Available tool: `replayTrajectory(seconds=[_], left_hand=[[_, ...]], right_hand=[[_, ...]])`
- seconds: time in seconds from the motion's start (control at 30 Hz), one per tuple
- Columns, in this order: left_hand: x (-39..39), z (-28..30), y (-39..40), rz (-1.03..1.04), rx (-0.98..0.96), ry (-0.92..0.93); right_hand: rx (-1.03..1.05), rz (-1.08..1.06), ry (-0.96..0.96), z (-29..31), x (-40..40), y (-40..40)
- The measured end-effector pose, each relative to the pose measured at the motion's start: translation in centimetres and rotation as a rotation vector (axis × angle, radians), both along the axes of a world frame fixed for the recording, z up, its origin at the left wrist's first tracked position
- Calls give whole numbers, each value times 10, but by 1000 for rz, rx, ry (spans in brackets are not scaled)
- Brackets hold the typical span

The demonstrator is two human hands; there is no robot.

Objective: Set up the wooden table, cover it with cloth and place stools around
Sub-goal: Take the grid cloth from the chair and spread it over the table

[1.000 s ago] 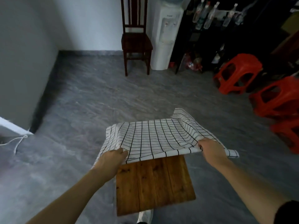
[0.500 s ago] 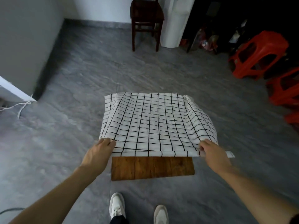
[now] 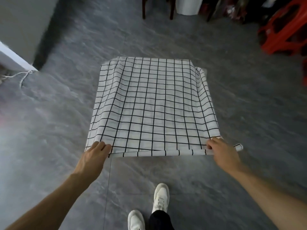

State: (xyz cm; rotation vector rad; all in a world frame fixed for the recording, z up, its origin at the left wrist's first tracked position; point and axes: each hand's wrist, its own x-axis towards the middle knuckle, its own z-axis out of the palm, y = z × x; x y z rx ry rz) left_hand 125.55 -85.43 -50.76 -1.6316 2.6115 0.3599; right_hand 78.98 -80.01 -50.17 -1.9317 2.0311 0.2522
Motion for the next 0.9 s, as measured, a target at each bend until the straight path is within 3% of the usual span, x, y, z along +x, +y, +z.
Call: replayTrajectory(seconds=[0.3,0.5,0.73,0.9], left_hand=[[8,-63,52,38,99,-59],[-2,-88,64,110,303,-140],[-58,-76,28,173,171,-1],[-95,-78,-8,166,127,-21]], right_hand=[[44,-100,7,-72,21,61],[407,-162,0,-113,25,80],[30,-132,-172,-108,48,37],[-165,-5,-154,-108,70,-10]])
